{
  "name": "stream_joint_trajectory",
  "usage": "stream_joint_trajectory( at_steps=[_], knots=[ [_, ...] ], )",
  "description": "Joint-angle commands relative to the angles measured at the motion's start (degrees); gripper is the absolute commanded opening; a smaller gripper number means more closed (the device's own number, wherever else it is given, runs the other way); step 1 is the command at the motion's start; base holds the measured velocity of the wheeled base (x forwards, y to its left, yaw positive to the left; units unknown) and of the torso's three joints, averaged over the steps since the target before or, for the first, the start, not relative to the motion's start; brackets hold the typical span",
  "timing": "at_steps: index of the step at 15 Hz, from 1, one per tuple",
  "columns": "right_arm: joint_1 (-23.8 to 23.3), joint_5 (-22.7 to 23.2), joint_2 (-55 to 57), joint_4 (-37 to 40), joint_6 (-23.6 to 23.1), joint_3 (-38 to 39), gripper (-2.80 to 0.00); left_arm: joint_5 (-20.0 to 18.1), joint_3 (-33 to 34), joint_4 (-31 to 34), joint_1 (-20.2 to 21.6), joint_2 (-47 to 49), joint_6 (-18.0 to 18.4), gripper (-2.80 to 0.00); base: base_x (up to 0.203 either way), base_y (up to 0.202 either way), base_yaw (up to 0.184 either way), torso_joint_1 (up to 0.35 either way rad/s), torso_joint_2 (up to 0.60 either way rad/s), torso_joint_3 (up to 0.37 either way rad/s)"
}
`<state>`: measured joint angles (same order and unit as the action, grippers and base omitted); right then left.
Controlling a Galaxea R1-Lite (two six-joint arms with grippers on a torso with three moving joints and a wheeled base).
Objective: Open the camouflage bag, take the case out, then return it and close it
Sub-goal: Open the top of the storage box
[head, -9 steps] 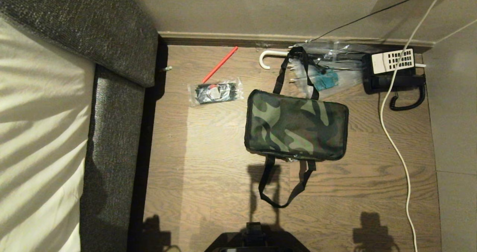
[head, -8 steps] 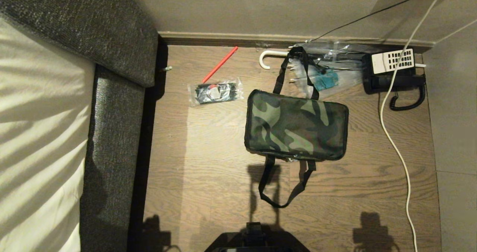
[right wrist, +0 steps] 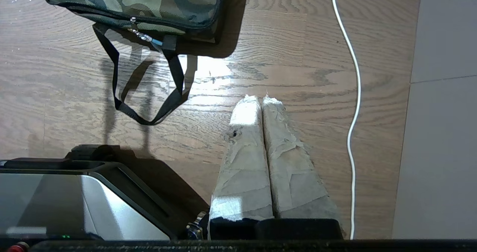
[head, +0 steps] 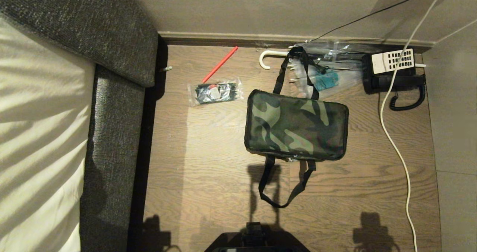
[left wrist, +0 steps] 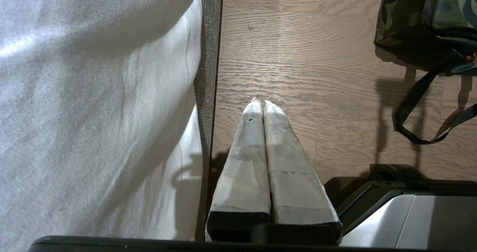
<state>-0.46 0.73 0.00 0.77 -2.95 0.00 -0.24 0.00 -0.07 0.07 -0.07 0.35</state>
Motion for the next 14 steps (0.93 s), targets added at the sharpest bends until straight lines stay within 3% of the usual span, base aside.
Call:
stream_joint_trajectory(
  at_steps=[1,14],
  knots=[
    [0.0,0.0,0.0,0.0,-0.1,0.0,-2.8,0.0,0.1,-0.1,0.0,0.1,0.0,-2.8,0.0,0.0,0.0,0.0,0.0,0.0],
    [0.0,0.1,0.0,0.0,0.0,0.1,-2.8,0.0,0.1,0.0,0.0,0.0,0.0,-2.8,0.0,0.0,0.0,0.0,0.0,0.0]
  ],
)
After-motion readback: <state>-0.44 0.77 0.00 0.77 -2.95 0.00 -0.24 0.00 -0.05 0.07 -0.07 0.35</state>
